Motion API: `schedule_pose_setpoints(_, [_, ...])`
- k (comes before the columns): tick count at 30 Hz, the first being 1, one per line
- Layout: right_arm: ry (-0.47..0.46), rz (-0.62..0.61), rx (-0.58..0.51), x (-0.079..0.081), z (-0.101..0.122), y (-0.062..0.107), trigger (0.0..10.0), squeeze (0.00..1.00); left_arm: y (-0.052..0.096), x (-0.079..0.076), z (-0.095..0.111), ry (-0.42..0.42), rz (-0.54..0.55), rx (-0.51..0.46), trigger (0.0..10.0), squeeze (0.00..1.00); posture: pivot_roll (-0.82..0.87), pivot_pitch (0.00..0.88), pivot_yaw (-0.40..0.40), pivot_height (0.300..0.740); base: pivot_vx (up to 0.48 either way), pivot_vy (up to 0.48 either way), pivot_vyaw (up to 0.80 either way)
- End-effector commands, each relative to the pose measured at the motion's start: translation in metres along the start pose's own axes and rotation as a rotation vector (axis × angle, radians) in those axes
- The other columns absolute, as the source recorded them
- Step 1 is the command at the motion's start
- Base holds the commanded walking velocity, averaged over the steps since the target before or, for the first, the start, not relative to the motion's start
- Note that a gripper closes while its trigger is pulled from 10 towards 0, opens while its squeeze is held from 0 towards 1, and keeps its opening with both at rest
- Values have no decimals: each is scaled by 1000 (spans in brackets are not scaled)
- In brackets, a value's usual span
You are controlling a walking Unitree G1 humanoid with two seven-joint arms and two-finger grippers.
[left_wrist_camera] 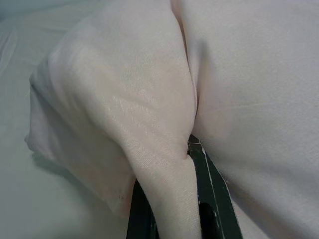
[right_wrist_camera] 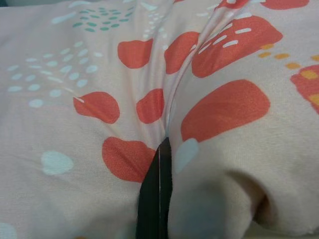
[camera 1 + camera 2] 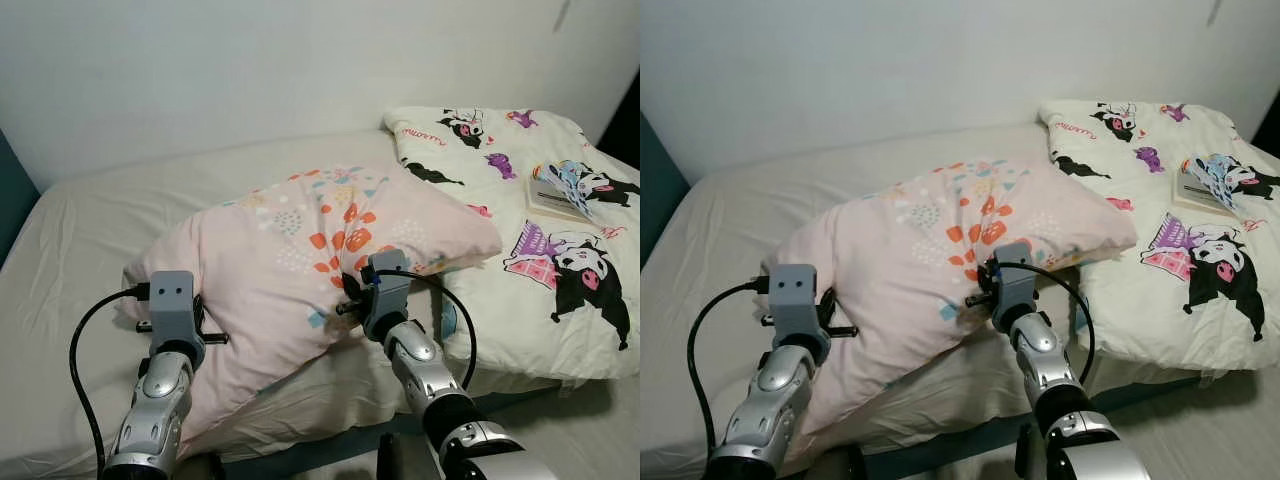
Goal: Clean up the room
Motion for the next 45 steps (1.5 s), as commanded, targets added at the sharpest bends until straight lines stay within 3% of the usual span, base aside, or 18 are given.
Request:
schedule_pose_setpoints(1, [8,60,0,13,-2,-1,10000,0,1,-3,2,-15,-14,-22,10000,0,41,46,-14,575,0,0,0])
schedule_pose_setpoints(19, [40,30,50,10,-9,-1,10000,0,1,-2,0,-17,-14,-19,10000,0,37,37,-15,580,0,0,0])
schedule_pose_setpoints(29, [31,63,38,14,-8,-1,10000,0,2,-2,-1,-20,-11,-17,10000,0,38,41,-17,620,0,0,0])
schedule_pose_setpoints(45, [39,76,42,16,-10,0,10000,0,3,1,-3,-20,-3,-11,10000,0,38,48,-21,620,0,0,0])
Point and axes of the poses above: a point about 5 cm out from each wrist's last joint towards the gripper, its own y axis pointing back from the gripper into the wrist, its own z axis along the axis of the wrist's last joint, x = y × z, the point moved 3 cm from there along -y, pointing out of the wrist towards the gripper, and after that the axes turned 10 degrees about -y, right-handed, at the moved point
